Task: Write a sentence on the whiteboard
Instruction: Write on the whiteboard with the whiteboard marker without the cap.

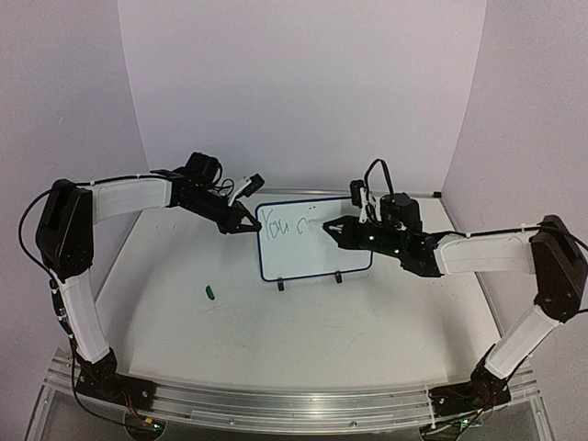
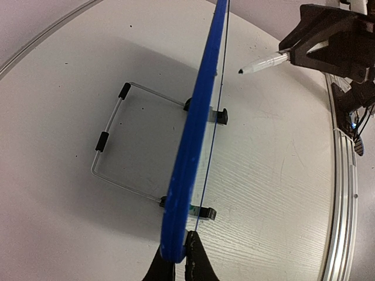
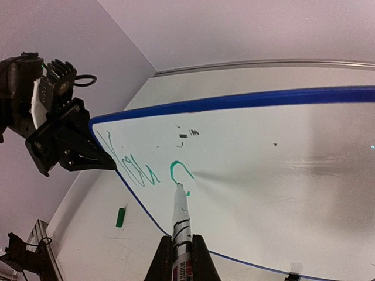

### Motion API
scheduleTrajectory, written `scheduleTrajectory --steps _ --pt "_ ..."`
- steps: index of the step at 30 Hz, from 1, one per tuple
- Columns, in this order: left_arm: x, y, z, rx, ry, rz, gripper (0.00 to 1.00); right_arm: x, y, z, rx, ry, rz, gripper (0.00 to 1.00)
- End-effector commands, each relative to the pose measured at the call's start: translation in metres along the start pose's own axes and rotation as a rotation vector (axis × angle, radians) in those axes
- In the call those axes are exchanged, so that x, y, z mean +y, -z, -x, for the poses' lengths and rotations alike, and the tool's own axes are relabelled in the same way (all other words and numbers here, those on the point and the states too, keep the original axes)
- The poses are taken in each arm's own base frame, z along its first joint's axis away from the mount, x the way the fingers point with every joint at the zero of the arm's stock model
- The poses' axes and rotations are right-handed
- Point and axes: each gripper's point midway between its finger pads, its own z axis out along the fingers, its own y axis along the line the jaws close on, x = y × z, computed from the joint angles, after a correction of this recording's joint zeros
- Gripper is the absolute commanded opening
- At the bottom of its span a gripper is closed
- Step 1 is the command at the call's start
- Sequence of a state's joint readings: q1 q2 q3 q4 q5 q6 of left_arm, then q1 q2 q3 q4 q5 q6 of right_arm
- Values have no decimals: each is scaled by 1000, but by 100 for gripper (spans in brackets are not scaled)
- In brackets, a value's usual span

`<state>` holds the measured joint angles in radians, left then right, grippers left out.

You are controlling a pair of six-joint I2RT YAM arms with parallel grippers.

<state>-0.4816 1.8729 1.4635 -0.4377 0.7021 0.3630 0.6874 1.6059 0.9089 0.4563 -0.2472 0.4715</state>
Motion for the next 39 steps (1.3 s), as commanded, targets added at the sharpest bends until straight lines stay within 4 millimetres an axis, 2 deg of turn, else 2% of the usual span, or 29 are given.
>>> scheduleTrajectory --steps 1,7,14,31,39 --pt "23 8 -11 53 -40 131 0 3 12 17 -55 21 -10 0" --pt "23 7 -12 55 -39 131 0 -10 7 8 -33 10 -37 0" --pt "23 6 -13 56 -37 129 0 -18 2 12 -39 4 -55 0" --pt "25 5 -15 61 -36 129 0 -15 -5 30 -70 25 -36 0" --pt "25 5 -15 61 -36 129 0 -17 -14 16 -24 15 -17 0"
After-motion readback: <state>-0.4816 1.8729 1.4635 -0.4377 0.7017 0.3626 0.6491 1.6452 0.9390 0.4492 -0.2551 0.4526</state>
